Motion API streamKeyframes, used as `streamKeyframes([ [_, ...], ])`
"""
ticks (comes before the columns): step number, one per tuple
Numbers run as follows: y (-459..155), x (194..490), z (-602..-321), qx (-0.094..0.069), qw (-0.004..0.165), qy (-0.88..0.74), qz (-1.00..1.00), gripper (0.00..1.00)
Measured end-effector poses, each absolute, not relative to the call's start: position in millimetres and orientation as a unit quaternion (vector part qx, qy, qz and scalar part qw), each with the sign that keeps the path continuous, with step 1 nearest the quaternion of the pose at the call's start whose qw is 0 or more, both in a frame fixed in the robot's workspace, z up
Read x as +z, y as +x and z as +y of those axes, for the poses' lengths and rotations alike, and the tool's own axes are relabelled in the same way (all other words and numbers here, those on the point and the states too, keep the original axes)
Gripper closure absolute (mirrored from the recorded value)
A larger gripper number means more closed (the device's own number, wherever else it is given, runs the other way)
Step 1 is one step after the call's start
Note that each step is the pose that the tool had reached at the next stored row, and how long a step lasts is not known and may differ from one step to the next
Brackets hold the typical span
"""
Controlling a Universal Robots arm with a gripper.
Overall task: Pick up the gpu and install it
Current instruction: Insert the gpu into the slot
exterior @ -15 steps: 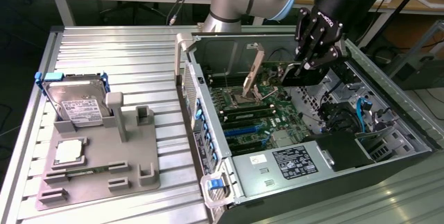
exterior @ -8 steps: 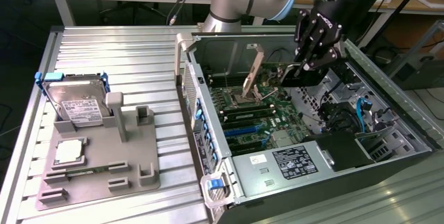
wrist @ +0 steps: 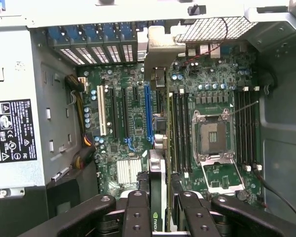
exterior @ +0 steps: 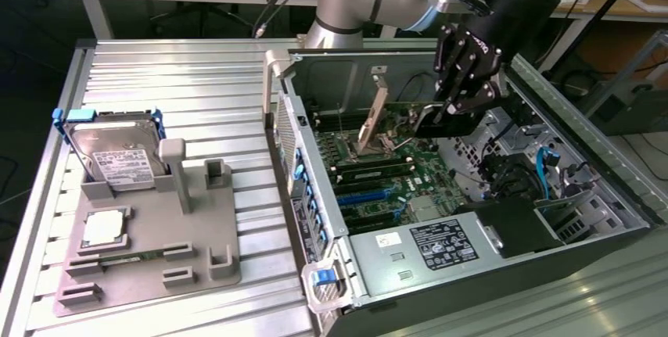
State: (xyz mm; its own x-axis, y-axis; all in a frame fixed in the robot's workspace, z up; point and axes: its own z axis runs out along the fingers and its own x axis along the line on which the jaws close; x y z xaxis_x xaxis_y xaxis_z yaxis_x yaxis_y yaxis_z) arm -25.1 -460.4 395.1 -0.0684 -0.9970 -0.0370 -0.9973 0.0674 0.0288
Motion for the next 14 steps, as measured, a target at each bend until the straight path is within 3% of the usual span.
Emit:
streamKeyframes([
  [14,-25.3,387.4,-460.4,0.023,0.004,-0.682,0.731,0.73],
])
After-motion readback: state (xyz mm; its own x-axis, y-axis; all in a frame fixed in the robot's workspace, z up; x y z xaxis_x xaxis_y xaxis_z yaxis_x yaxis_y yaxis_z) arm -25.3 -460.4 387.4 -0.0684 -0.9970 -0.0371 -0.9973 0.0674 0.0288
